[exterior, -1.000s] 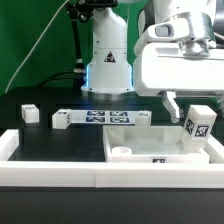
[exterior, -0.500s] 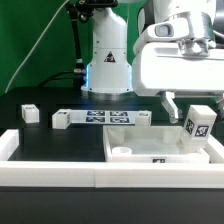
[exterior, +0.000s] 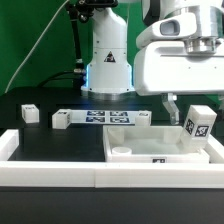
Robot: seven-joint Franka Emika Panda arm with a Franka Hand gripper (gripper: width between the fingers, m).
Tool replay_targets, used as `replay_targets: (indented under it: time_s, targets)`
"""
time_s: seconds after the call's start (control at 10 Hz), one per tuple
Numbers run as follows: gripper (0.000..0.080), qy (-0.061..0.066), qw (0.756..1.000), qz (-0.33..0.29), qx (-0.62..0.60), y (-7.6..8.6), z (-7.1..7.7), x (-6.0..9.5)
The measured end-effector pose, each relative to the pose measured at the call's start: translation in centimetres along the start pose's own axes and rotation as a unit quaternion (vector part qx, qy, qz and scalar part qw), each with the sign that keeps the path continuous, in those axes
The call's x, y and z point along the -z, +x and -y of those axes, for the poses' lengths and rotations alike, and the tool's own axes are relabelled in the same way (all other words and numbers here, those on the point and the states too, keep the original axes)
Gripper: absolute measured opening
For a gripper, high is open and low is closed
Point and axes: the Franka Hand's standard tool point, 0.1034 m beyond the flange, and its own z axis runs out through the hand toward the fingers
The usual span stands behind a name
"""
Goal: Assemble one leg
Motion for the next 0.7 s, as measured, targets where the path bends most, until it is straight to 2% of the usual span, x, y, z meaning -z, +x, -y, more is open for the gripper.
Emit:
replay_targets:
  time_s: [0.1, 0.4, 0.5, 0.7]
  targets:
    - [0.0649, 0.012, 0.998, 0.054, -0.002, -0.62, 0.23, -0.20]
    - [0.0649, 0.036, 0.984, 0.174, -0.003, -0.99, 0.24, -0.36]
    - [0.0649, 0.035, 0.985, 0.169, -0.004, -0.51, 0.02, -0.59]
    - [0.0649, 0.035, 0.985, 0.169, -0.005, -0.62, -0.04, -0.66]
